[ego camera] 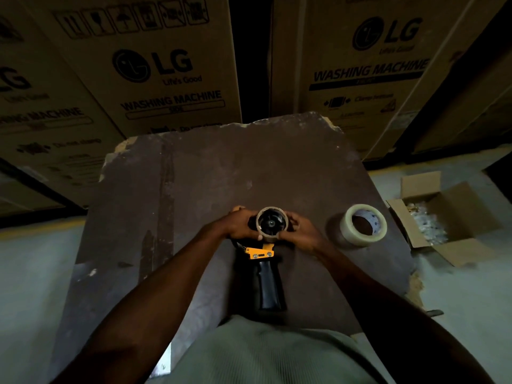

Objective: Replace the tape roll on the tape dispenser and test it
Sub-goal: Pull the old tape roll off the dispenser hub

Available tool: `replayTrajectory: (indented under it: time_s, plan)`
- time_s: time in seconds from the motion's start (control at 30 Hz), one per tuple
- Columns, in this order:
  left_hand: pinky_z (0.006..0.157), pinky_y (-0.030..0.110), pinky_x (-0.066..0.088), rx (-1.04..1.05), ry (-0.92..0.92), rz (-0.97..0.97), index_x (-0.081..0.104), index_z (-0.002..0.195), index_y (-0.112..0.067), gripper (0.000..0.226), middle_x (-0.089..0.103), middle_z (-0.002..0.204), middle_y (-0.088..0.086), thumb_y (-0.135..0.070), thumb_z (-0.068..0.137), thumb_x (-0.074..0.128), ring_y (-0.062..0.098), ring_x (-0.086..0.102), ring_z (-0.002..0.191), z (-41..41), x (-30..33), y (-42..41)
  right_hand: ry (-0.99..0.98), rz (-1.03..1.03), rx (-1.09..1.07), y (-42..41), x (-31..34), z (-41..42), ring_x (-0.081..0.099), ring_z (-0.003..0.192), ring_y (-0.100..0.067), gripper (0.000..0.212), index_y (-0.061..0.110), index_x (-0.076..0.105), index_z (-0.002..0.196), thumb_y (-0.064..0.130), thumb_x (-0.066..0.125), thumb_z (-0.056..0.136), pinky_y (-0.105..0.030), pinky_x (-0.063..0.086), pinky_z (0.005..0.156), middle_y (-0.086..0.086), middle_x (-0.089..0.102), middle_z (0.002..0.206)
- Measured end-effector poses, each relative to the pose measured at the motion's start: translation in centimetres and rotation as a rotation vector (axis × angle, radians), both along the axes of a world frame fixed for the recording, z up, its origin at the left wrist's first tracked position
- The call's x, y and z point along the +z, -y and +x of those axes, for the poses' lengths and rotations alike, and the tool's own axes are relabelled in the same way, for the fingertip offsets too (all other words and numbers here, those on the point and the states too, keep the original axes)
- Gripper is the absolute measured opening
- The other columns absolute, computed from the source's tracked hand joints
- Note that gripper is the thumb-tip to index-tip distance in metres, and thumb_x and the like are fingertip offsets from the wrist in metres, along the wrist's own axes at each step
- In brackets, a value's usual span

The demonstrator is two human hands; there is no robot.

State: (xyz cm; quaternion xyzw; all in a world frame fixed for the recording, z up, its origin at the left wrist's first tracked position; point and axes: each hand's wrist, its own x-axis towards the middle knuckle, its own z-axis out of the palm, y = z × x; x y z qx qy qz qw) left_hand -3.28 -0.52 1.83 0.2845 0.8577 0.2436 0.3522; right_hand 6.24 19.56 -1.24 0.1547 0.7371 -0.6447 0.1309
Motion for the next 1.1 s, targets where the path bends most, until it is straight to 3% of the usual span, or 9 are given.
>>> replayTrajectory:
  time_s: [0.07, 0.17, 0.27, 0.4, 0.53, 0.7, 1.1]
  plan:
    - [0.113, 0.041, 0.034, -0.007, -0.039, -0.006, 0.051, 0.14, -0.022, 0.069, 0.063, 0.133, 0.005, -0.03, 0.078, 0.081, 0.031, 0.045, 0.13, 0.2, -0.5, 0.0, -0.023, -0.047, 0.046, -0.3, 0.2, 0.2, 0.069, 0.092, 0.006, 0.057, 0.022, 0.06, 0.116, -0.011, 0.079, 0.073, -0.013, 0.054, 0.081, 0.004, 0.07, 0.113]
    - [0.103, 0.027, 0.025, 0.0, -0.074, 0.013, 0.046, 0.143, -0.025, 0.072, 0.061, 0.135, 0.005, -0.031, 0.079, 0.08, 0.029, 0.038, 0.13, 0.3, -0.8, -0.1, -0.035, -0.075, 0.068, -0.4, 0.9, 0.4, 0.07, 0.097, 0.004, 0.062, 0.031, 0.065, 0.109, 0.016, 0.092, 0.055, -0.014, 0.053, 0.081, 0.012, 0.073, 0.108]
    - [0.103, 0.026, 0.027, 0.019, -0.044, 0.067, 0.046, 0.143, -0.023, 0.075, 0.06, 0.137, 0.004, -0.031, 0.077, 0.081, 0.026, 0.043, 0.132, 0.2, -0.9, 0.0, -0.052, -0.083, 0.076, -0.2, 1.2, 0.4, 0.07, 0.098, 0.003, 0.065, 0.033, 0.068, 0.107, 0.029, 0.093, 0.048, -0.013, 0.053, 0.08, 0.015, 0.077, 0.103]
    - [0.111, 0.031, 0.035, -0.001, -0.014, 0.056, 0.042, 0.145, -0.019, 0.08, 0.058, 0.14, 0.005, -0.035, 0.076, 0.08, 0.025, 0.048, 0.133, -0.1, -0.5, -0.1, -0.083, -0.115, 0.111, 0.2, 2.4, 0.3, 0.07, 0.097, 0.004, 0.057, 0.051, 0.073, 0.102, 0.028, 0.092, 0.053, -0.01, 0.052, 0.079, 0.022, 0.077, 0.103]
    - [0.112, 0.046, 0.04, -0.005, 0.048, 0.126, 0.038, 0.146, -0.016, 0.081, 0.057, 0.141, 0.007, -0.029, 0.078, 0.08, 0.023, 0.05, 0.134, -0.2, -0.2, 0.1, -0.112, -0.144, 0.117, 0.2, 3.0, 0.2, 0.07, 0.101, 0.001, 0.059, 0.049, 0.072, 0.107, 0.022, 0.09, 0.058, -0.013, 0.052, 0.082, 0.018, 0.077, 0.107]
    - [0.111, 0.05, 0.04, 0.002, 0.054, 0.162, 0.035, 0.147, -0.027, 0.09, 0.056, 0.142, 0.003, -0.053, 0.07, 0.072, 0.023, 0.047, 0.136, 0.1, 0.3, 0.3, -0.131, -0.151, 0.136, 0.1, 3.5, 0.2, 0.069, 0.106, 0.0, 0.06, 0.048, 0.07, 0.112, 0.019, 0.089, 0.062, -0.013, 0.052, 0.083, 0.019, 0.075, 0.112]
    - [0.113, 0.051, 0.04, 0.028, 0.132, 0.295, 0.038, 0.147, -0.025, 0.071, 0.056, 0.142, 0.001, -0.031, 0.086, 0.074, 0.016, 0.05, 0.135, 0.4, 0.3, 1.0, -0.151, -0.117, 0.111, -0.2, 3.4, 0.3, 0.069, 0.107, -0.002, 0.061, 0.046, 0.071, 0.111, 0.017, 0.089, 0.061, -0.015, 0.053, 0.085, 0.016, 0.075, 0.114]
